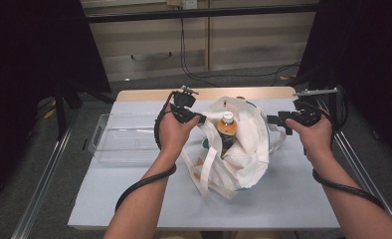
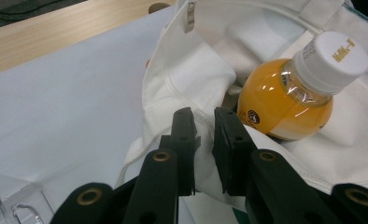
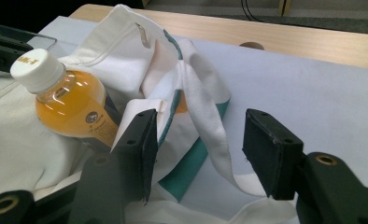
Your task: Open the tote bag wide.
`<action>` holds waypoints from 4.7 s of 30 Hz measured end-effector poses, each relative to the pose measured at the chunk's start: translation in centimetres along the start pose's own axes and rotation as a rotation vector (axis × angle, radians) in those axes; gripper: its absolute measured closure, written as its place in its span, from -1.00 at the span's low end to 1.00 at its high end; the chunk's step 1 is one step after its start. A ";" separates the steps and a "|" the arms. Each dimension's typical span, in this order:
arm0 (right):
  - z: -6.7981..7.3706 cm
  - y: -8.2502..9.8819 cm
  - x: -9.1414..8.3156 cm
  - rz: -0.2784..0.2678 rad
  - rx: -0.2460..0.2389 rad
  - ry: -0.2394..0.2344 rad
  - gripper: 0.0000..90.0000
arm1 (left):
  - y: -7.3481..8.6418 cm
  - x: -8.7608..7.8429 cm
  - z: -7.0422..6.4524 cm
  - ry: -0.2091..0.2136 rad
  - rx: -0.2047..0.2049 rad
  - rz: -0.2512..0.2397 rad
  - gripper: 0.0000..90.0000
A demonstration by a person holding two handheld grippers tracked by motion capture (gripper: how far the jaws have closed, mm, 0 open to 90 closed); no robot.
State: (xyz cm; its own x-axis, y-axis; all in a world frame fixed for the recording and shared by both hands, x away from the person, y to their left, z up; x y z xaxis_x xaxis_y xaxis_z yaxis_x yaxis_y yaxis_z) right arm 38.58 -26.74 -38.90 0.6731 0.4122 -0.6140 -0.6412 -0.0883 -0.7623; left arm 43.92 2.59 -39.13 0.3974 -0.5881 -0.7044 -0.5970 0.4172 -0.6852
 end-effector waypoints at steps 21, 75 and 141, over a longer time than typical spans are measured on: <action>1.3 0.7 3.0 0.088 0.001 -0.033 0.76 | 0.7 -0.5 1.5 -0.005 0.006 0.022 0.82; -1.2 4.2 5.6 0.126 0.061 -0.012 0.84 | 4.6 2.0 4.4 -0.055 0.005 0.092 0.85; -1.5 1.9 6.2 0.105 0.069 0.024 0.33 | 4.2 1.7 3.8 -0.018 0.014 0.060 0.84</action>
State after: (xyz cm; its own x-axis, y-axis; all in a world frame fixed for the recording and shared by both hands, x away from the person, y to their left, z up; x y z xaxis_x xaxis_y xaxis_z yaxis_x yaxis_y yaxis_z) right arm 42.06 -25.77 -44.49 0.6092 0.3818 -0.6950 -0.7318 -0.0669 -0.6782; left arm 44.77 5.99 -43.89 0.3733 -0.5493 -0.7476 -0.6108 0.4610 -0.6437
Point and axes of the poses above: each handheld gripper's, and its own axes: x roughly forward along the jaws, y roughly out of its underside, z roughly to its left, the point moved 5 cm from there along x, roughly forward along the jaws
